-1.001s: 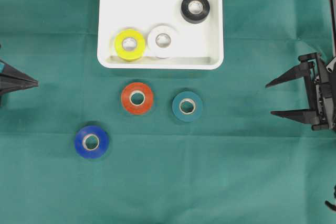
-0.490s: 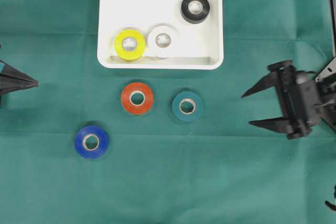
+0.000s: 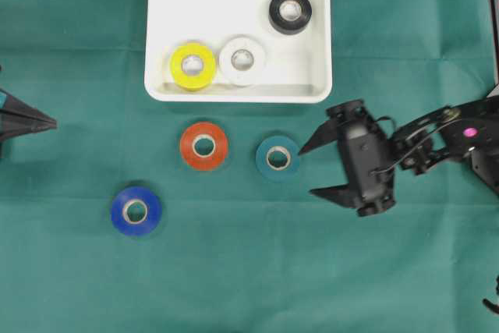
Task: Put the tape into the white case with the right arm.
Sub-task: 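Move the right gripper over the teal tape roll, then lower the right gripper into the teal roll's hole and grip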
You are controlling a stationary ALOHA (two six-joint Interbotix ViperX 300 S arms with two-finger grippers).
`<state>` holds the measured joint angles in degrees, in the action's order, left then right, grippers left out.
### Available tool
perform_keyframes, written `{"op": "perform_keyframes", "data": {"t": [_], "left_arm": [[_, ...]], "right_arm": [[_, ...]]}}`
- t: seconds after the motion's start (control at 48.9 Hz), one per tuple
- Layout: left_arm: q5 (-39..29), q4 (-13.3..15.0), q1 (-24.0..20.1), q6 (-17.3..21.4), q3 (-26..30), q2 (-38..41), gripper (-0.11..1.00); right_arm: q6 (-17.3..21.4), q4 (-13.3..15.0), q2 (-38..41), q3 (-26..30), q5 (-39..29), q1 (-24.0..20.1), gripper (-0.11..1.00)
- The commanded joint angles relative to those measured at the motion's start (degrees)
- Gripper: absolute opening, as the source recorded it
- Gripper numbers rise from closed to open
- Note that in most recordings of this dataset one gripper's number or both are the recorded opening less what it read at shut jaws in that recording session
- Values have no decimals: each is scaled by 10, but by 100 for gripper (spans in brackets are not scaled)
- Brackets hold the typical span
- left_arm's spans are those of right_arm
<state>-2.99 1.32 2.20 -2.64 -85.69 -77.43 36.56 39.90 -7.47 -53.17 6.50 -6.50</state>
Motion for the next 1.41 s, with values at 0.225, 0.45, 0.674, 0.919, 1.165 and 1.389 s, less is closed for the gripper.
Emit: {"op": "perform_keyframes", "data": {"t": [0.225,0.45,0.674,0.919,1.165,1.389], "left_arm": [[2,2,-1,1,6,4,0],[2,1,-1,1,6,4,0],[2,1,-1,1,6,4,0],[2,2,-1,1,6,4,0],[2,2,-1,1,6,4,0],[2,2,-1,1,6,4,0]], "right_arm": [[-1,2,45,53,0,-1,45],[7,1,57,59,-42,-1,45],[7,0,76,85,-77,-1,45],[8,-1,98,96,-76,-5,45],[8,-2,103,97,-76,-8,45],[8,-2,104,96,-76,-8,45]]}}
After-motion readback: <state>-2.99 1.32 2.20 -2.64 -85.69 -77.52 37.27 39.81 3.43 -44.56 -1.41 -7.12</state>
